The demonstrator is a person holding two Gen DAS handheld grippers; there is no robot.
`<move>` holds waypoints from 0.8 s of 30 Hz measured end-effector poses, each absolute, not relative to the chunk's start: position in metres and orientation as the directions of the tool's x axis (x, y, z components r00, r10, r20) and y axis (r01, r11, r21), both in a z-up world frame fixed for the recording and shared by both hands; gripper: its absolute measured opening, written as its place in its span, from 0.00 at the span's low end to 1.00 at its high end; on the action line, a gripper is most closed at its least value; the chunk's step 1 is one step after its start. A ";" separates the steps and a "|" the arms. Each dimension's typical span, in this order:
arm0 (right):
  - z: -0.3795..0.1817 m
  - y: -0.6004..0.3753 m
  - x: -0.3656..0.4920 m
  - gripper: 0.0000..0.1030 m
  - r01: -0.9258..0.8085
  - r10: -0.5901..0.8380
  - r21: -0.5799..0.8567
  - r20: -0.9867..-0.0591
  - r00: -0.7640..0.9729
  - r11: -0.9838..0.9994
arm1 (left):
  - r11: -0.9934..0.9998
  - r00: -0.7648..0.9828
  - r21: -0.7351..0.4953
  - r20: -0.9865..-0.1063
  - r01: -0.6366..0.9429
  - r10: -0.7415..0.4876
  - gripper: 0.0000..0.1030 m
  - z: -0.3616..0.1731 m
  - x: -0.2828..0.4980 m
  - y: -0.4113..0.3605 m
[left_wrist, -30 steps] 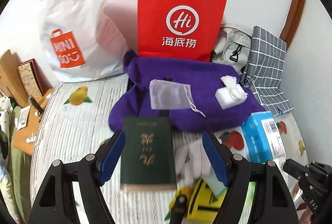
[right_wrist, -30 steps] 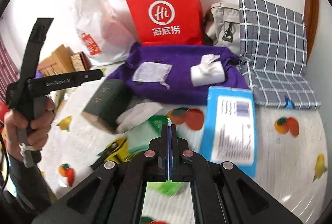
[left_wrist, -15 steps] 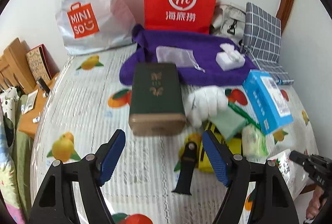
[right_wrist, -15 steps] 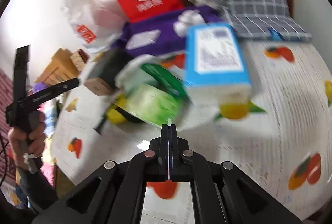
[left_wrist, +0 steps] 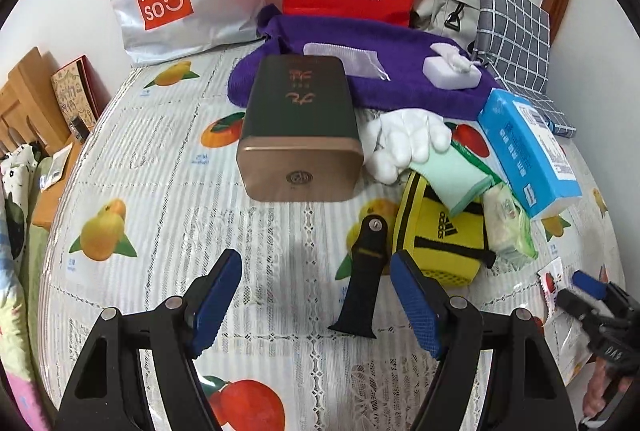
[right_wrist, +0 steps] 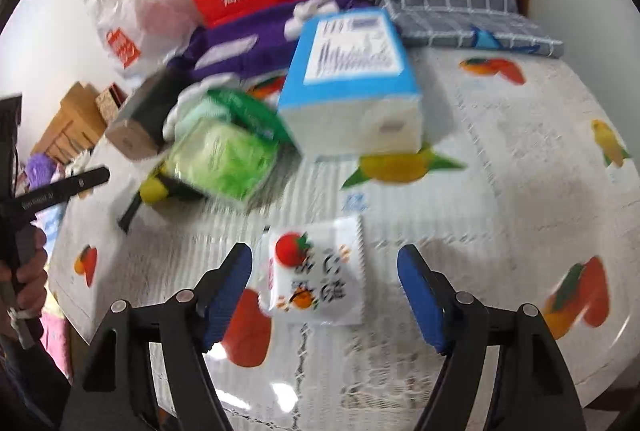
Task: Organize soft objects
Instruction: 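Grasp the black watch strap with the left gripper while the right gripper grasps the tomato snack packet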
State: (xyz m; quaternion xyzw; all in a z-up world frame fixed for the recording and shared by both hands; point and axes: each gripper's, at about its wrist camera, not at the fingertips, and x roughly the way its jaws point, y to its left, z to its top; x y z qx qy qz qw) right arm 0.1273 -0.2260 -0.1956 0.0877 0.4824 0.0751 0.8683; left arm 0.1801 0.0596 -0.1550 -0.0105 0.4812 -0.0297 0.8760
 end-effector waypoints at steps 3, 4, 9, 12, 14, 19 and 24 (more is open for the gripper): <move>-0.205 -0.217 0.126 0.73 -0.053 0.202 0.204 -0.828 0.522 0.977 | 0.998 0.530 -0.032 -0.846 0.045 -0.051 0.73 -0.160 0.180 0.058; -0.205 -0.213 0.126 0.73 -0.055 0.186 0.185 -0.824 0.535 0.981 | 0.998 0.529 -0.031 -0.847 0.047 -0.051 0.73 -0.161 0.180 0.057; -0.206 -0.207 0.126 0.52 -0.066 0.118 0.097 -0.826 0.552 0.993 | 0.996 0.530 -0.021 -0.845 0.088 -0.065 0.73 -0.165 0.180 0.050; -0.206 -0.210 0.125 0.39 -0.085 0.103 0.066 -0.831 0.547 0.994 | 0.992 0.531 0.002 -0.845 0.123 -0.064 0.72 -0.168 0.179 0.043; -0.205 -0.215 0.124 0.38 -0.093 0.113 0.074 -0.829 0.548 0.993 | 0.987 0.524 0.022 -0.849 0.156 -0.064 0.70 -0.173 0.179 0.037; -0.207 -0.214 0.123 0.40 -0.122 0.117 0.057 -0.817 0.565 0.991 | 0.983 0.467 0.061 -0.884 0.175 -0.028 0.56 -0.194 0.187 0.030; -0.208 -0.215 0.122 0.42 -0.131 0.123 0.056 -0.802 0.584 0.990 | 0.980 0.476 0.014 -0.875 0.201 -0.084 0.56 -0.195 0.185 0.036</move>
